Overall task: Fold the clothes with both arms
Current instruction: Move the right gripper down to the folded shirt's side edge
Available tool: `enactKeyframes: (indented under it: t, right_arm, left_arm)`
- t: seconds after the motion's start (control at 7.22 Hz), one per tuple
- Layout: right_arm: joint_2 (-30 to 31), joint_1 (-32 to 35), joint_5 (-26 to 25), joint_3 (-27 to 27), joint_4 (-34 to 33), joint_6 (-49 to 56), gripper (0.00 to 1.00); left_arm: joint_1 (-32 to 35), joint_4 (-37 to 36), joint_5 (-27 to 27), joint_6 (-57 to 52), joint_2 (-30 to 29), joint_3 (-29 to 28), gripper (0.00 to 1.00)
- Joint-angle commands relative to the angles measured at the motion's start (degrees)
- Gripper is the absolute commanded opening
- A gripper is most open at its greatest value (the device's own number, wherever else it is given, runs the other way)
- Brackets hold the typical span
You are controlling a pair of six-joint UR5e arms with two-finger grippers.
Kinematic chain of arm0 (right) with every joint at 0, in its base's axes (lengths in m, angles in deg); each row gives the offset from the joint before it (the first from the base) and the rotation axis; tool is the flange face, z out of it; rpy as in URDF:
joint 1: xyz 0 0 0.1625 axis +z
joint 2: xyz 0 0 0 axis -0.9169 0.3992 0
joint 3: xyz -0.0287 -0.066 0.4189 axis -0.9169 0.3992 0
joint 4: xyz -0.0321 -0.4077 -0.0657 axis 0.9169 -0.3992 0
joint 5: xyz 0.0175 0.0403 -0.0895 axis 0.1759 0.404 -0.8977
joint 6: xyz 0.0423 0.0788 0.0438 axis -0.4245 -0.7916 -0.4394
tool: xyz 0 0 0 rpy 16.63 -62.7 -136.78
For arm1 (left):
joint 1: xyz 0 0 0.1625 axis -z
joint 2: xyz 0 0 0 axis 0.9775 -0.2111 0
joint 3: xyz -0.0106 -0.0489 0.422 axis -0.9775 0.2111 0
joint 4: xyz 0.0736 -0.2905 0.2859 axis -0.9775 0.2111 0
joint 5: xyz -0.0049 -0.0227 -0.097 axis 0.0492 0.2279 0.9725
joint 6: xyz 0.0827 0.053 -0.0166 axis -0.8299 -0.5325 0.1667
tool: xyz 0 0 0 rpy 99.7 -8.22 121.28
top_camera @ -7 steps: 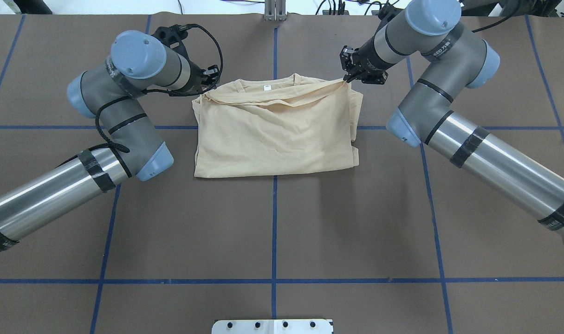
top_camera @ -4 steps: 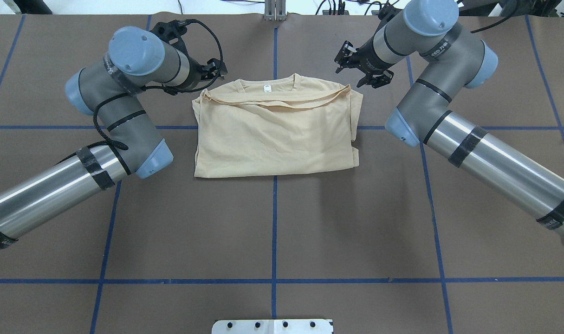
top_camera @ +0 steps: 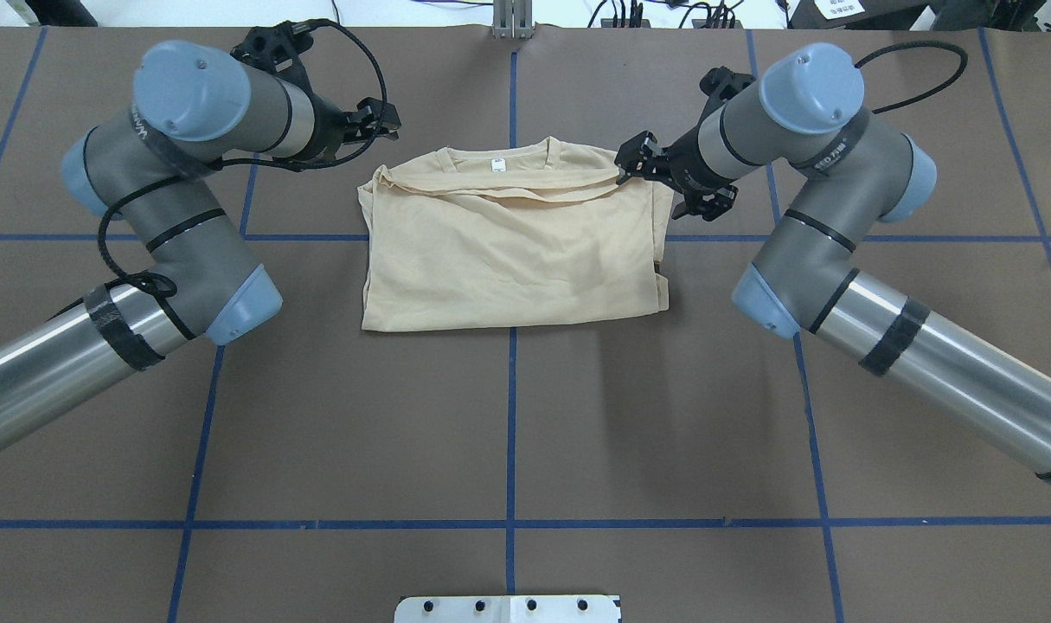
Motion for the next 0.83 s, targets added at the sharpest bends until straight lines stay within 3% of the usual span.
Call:
enactKeyframes:
  t: [0.0,0.28,0.69]
  right_arm:
    - [9.00,-4.20,0.14,-10.62,-0.33,-1.52,0.99]
    - [10.43,-8.60,-1.43,-10.32,-0.42,-2.94,0.99]
    - [9.64,-8.62,-3.62,-8.29,-0.51,-2.06,0.99]
  left_arm:
    - [0.12,-0.05,-0.04,0.09,3.94,5.40,0.99]
    - [0.03,-4.42,-0.04,0.18,4.21,8.56,0.99]
    - [-0.05,-4.88,-0.13,0.18,4.29,8.75,0.99]
